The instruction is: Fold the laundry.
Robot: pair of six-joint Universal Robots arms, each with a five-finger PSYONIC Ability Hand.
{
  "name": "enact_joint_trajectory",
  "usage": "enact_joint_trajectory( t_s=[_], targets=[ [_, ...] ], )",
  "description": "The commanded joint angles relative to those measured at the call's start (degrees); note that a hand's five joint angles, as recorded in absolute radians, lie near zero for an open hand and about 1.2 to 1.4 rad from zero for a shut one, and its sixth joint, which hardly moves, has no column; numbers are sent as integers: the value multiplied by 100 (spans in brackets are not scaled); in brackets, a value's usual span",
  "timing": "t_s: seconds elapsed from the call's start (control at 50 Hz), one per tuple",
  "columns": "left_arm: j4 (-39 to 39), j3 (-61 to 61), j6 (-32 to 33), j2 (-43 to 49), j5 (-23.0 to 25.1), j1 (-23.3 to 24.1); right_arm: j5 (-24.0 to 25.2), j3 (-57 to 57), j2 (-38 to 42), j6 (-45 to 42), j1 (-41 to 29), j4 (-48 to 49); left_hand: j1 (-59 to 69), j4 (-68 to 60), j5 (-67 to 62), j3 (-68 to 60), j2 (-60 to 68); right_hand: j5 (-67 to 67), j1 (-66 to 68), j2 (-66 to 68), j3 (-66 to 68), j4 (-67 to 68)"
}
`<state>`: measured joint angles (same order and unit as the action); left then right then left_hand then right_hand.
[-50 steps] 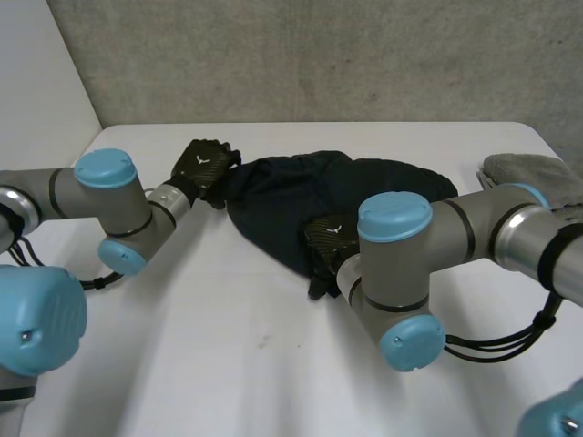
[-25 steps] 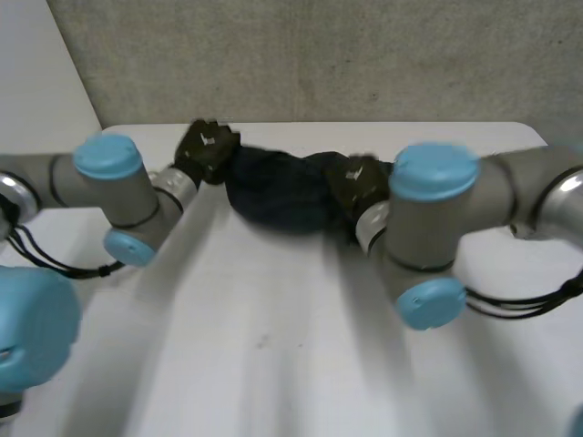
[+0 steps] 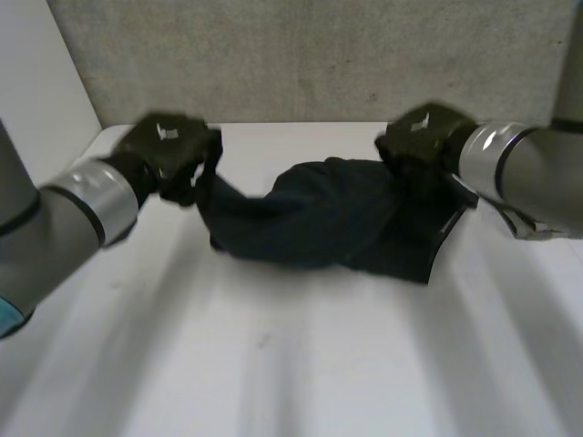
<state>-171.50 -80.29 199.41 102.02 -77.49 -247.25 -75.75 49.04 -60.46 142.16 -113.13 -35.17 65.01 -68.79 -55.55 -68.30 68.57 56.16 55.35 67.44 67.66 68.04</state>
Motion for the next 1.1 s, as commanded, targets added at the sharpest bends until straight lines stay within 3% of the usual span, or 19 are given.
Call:
enact_joint_trajectory(
  t_s=[0.02, 0.18, 0.26, 0.28, 0.3, 0.42, 0.56, 0.72, 0.86, 0.98, 1.1],
  targets=[
    [12, -22, -131, 1037, -495, 124, -413, -351, 1265, -725, 80, -201, 1499, -1121, -1445, -1170, 1143, 1384, 2465, 1256, 1234, 1196],
    [-305, 329, -148, 1962, -548, 230, -678, -114, 1520, -453, 71, -34, 1499, -1121, -1445, -1170, 1143, 1384, 2465, 1256, 1234, 1196],
    [-367, 514, -244, 2077, -540, 256, -704, -53, 1450, 21, 54, 572, 1499, -1121, -1445, -1170, 1143, 1384, 2465, 1256, 1234, 1196],
    [-376, 532, -271, 2094, -539, 274, -713, -35, 1441, 135, 45, 686, 1499, -1121, -1445, -1170, 1143, 74, 1155, -53, -76, -114],
    [-410, 541, -297, 2103, -539, 283, -739, 26, 1380, 354, 54, 826, 1499, -1121, -1445, -1170, 1143, -2287, -1206, -2414, -2437, -2475],
    [-964, 567, -377, 2077, -548, 300, -695, 483, 801, 1251, 115, 1029, 1499, -1121, -1445, -1170, 1143, -4025, -2945, -4153, -4176, -4213],
    [-1219, 690, -350, 2164, -566, 318, -537, 1712, -517, 1586, 238, 1162, 1499, -1121, -1445, -1170, 1143, -3775, -2694, -3902, -3925, -3963],
    [-1228, 734, -368, 2253, -566, 274, 16, 3681, -1836, 1656, 396, 1293, 1499, -1121, -1445, -1170, 1143, -3119, -2038, -3246, -3269, -3307],
    [-1246, 743, -368, 2261, -566, 230, 227, 5481, -2670, 1753, 423, 2171, 1499, -1121, -1445, -1170, 1143, -2851, -1770, -2978, -3001, -3039],
    [-1237, 734, -385, 2279, -575, 221, 263, 6091, -3015, 1823, 467, 2436, 1499, -1121, -1445, -1170, 1143, -2798, -1718, -2926, -2949, -2986],
    [-1228, 690, -464, 2261, -575, 213, 307, 6232, -2822, 1850, 458, 2953, 1499, -1121, -1445, -1170, 1143, -3756, -2676, -3884, -3907, -3944]
  ],
)
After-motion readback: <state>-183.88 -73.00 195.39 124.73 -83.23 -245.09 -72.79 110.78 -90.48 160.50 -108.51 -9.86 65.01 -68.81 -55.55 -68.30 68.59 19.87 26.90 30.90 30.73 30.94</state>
